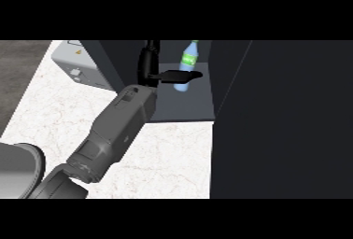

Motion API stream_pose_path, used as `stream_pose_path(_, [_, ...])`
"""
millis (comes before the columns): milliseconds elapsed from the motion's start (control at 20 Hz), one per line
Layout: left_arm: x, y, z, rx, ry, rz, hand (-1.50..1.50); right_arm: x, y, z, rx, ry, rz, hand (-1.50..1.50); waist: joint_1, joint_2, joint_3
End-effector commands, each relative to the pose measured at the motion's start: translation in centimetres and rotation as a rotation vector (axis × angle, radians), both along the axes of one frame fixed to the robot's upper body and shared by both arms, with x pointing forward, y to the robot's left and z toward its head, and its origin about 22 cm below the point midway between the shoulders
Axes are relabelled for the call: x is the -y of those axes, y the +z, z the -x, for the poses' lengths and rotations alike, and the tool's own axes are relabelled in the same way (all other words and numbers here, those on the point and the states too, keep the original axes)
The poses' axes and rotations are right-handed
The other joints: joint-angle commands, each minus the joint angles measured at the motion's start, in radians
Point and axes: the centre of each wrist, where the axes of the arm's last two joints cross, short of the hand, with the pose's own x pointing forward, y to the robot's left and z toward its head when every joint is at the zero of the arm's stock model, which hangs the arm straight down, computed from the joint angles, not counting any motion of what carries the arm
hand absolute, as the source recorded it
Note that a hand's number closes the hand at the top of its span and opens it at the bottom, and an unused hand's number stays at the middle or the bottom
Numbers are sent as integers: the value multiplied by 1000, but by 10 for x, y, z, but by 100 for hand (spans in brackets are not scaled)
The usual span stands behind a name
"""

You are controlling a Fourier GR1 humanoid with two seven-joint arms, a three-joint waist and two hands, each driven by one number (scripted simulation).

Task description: Pick up the bottled water, place it into the cabinet and close the cabinet

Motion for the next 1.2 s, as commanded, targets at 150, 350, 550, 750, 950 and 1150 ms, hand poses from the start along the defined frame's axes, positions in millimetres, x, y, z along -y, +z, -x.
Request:
stream_pose_path(150, [9, -21, 31, -35, -115, 74, -150, -3, 27, 0, 36, 2, -4, -150, 13, -11, 0])
stream_pose_path(350, [17, -31, 59, -25, -184, 160, -150, -4, 17, -7, 24, -6, -21, -150, 21, -8, 0])
stream_pose_path(550, [23, -37, 85, -28, -298, 237, -150, -17, 29, -1, 24, -13, 5, -150, 31, -11, -1])
stream_pose_path(750, [18, -28, 103, 31, -341, 243, -150, -23, 32, -1, 19, -28, 3, -150, 40, -10, 0])
stream_pose_path(950, [13, -29, 140, 15, -371, 284, -150, -9, 21, 0, 4, 4, 57, -150, 35, -11, 1])
stream_pose_path(1150, [-5, -36, 161, -1, -378, 277, 150, -16, 33, -4, 25, 131, 97, -150, 37, -7, 0])
